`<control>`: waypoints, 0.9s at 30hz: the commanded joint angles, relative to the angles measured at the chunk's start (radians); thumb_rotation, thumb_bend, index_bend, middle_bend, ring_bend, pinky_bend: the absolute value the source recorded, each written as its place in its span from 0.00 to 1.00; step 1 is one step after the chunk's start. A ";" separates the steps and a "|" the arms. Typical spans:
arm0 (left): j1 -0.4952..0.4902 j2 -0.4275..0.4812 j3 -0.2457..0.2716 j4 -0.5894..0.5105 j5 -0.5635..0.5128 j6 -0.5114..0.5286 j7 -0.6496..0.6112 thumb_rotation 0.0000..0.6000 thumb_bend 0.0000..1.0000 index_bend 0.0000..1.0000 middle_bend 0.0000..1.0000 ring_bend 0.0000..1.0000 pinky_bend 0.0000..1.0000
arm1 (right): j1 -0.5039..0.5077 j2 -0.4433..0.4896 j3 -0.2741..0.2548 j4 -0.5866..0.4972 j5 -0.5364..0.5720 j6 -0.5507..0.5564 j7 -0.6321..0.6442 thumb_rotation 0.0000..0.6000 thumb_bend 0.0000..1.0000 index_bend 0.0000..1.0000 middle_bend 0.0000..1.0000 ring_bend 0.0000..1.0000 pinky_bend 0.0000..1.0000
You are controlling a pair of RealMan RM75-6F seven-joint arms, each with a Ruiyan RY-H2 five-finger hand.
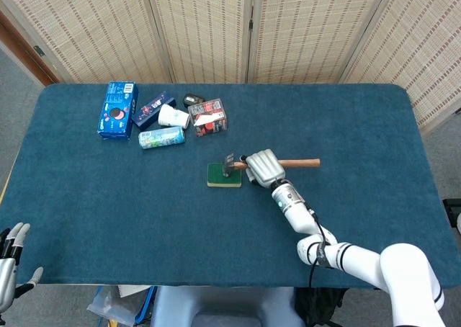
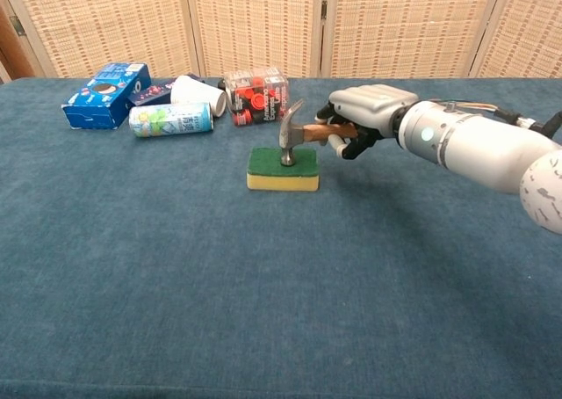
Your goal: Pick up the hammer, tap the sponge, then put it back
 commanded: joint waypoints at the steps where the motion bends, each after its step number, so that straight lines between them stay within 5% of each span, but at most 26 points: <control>1: -0.001 0.000 -0.002 -0.001 0.001 -0.001 0.001 1.00 0.26 0.00 0.00 0.00 0.00 | -0.002 0.006 0.004 -0.010 -0.006 0.010 0.011 1.00 0.72 0.66 0.83 0.73 0.75; 13: -0.016 0.008 -0.029 -0.037 0.013 0.010 0.019 1.00 0.26 0.00 0.00 0.00 0.00 | -0.030 0.068 0.016 -0.081 -0.055 0.072 0.095 1.00 0.72 0.66 0.83 0.73 0.75; 27: -0.024 0.019 -0.033 -0.056 0.009 -0.003 0.039 1.00 0.26 0.00 0.00 0.00 0.00 | -0.008 0.009 -0.011 0.001 -0.052 0.029 0.076 1.00 0.72 0.66 0.83 0.73 0.75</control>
